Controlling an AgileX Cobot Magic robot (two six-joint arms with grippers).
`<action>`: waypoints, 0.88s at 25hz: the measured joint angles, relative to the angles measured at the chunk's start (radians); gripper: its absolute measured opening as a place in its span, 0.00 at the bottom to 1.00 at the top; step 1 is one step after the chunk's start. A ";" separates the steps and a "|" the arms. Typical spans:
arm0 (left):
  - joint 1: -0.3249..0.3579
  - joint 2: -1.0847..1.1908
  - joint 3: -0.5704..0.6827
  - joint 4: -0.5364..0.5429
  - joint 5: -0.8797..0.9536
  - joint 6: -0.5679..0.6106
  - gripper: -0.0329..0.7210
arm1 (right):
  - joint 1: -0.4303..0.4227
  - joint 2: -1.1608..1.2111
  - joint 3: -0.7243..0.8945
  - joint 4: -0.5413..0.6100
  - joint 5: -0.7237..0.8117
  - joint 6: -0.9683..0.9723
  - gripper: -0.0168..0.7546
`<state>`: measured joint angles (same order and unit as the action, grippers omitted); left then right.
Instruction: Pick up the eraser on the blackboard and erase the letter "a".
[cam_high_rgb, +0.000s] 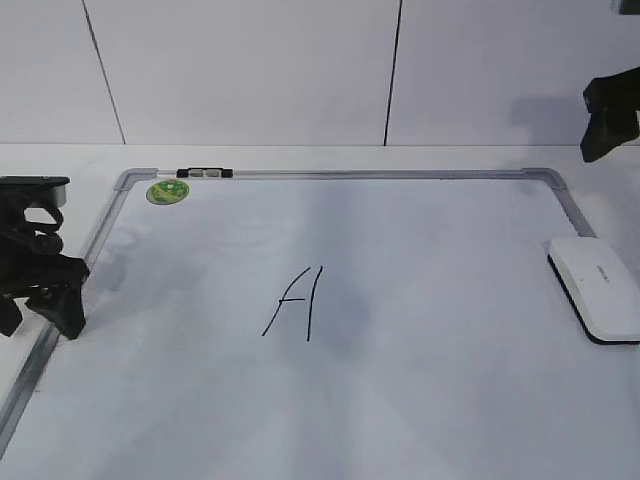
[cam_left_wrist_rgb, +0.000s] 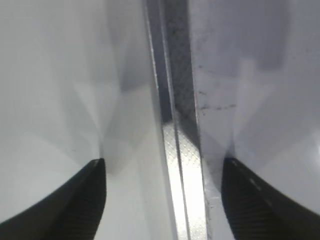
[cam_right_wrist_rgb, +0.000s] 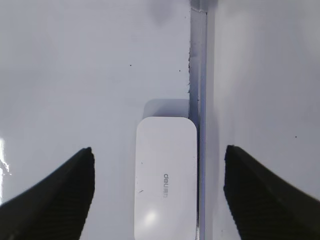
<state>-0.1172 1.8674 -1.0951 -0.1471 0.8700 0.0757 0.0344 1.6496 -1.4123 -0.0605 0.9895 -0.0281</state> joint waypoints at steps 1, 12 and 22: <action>0.000 0.000 0.000 0.000 0.000 0.002 0.82 | 0.000 -0.006 0.000 0.000 -0.002 0.000 0.82; 0.000 -0.147 -0.024 -0.002 0.022 0.004 0.90 | 0.000 -0.113 0.000 0.054 -0.021 -0.018 0.80; 0.000 -0.384 -0.105 0.031 -0.009 0.004 0.86 | -0.005 -0.229 0.000 0.170 -0.071 -0.105 0.79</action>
<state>-0.1172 1.4830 -1.2001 -0.1164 0.8608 0.0797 0.0296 1.4210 -1.4123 0.1091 0.9187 -0.1330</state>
